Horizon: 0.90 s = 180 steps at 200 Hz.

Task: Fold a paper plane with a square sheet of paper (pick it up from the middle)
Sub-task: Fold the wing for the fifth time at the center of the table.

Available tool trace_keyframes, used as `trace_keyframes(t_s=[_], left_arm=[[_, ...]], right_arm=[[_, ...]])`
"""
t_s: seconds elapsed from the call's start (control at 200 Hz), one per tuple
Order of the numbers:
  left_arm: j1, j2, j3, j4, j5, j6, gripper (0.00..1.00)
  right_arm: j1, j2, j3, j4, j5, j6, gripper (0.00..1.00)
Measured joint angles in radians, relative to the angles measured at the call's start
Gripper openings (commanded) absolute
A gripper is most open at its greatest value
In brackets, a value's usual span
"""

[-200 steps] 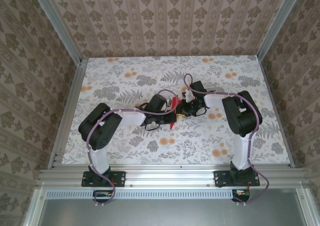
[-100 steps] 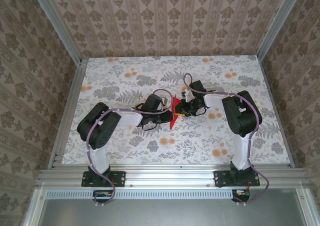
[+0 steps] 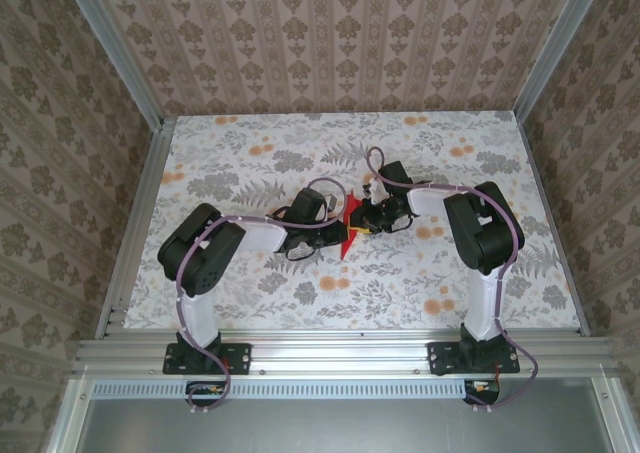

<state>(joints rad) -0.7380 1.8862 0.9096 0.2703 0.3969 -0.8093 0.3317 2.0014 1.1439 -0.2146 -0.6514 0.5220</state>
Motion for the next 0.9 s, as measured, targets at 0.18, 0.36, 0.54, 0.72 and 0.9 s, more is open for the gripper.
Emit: trace_keyframes(t_s=[0.18, 0.36, 0.54, 0.72, 0.9], left_arm=[[0.0, 0.0, 0.003, -0.001, -0.002, 0.0, 0.15], [-0.001, 0.019, 0.015, -0.003, -0.002, 0.0, 0.15], [-0.002, 0.021, 0.023, -0.017, 0.0, 0.0, 0.13], [-0.007, 0.022, 0.035, -0.046, -0.02, 0.0, 0.11], [-0.014, 0.022, 0.047, -0.068, -0.051, 0.0, 0.09]], right_arm=[[0.0, 0.0, 0.0, 0.0, 0.0, 0.0, 0.23], [0.0, 0.0, 0.0, 0.0, 0.0, 0.0, 0.23], [0.0, 0.0, 0.001, -0.001, 0.0, 0.001, 0.24], [0.0, -0.001, 0.007, -0.006, -0.002, 0.003, 0.28], [0.0, -0.023, 0.017, -0.03, 0.047, 0.009, 0.3]])
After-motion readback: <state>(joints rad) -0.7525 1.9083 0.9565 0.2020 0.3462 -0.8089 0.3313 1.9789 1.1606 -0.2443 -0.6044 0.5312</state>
